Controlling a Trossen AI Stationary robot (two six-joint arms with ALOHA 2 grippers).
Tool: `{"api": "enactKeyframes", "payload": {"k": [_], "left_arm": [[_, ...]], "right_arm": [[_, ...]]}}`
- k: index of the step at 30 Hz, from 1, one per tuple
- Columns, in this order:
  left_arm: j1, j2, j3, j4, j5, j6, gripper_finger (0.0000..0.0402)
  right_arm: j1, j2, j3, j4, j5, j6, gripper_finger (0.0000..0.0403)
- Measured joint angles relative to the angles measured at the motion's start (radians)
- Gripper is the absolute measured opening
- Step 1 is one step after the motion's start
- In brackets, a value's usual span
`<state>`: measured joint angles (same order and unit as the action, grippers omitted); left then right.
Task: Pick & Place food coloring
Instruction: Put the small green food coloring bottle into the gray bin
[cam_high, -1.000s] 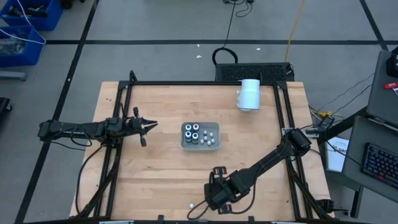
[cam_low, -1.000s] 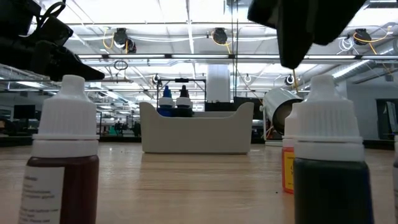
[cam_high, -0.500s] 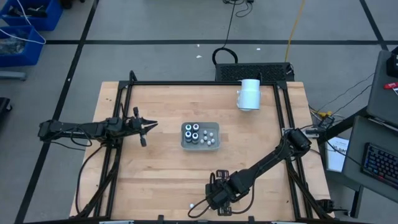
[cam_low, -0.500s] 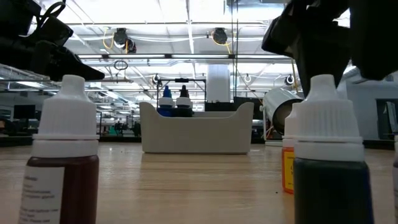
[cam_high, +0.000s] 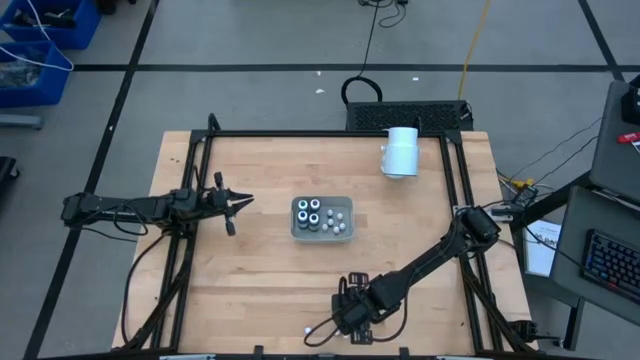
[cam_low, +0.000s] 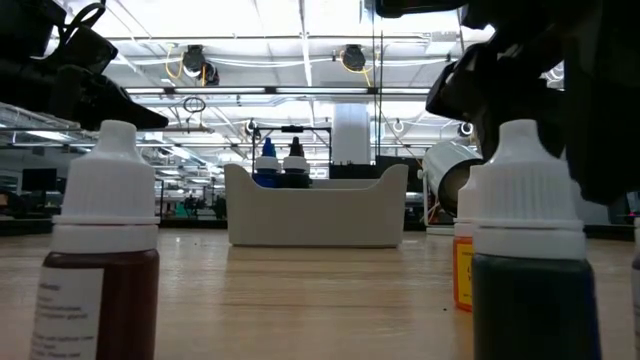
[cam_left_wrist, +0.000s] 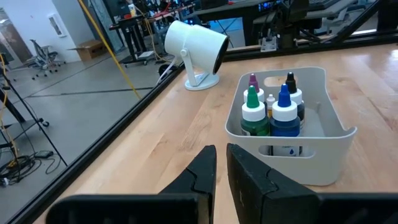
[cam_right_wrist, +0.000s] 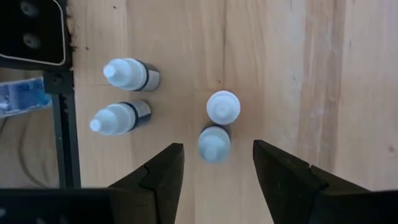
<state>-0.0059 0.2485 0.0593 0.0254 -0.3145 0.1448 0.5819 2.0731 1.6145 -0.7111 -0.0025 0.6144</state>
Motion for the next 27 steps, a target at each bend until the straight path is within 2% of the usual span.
{"api": "enactKeyframes", "payload": {"k": [21,27], "left_arm": [[0.000,0.000,0.000,0.000,0.000,0.000,0.0047],[0.000,0.000,0.000,0.000,0.000,0.000,0.0047]], "right_arm": [[0.000,0.000,-0.069,0.098,0.002,-0.010,0.0180],[0.000,0.000,-0.069,0.110,0.053,-0.015,0.0180]]}}
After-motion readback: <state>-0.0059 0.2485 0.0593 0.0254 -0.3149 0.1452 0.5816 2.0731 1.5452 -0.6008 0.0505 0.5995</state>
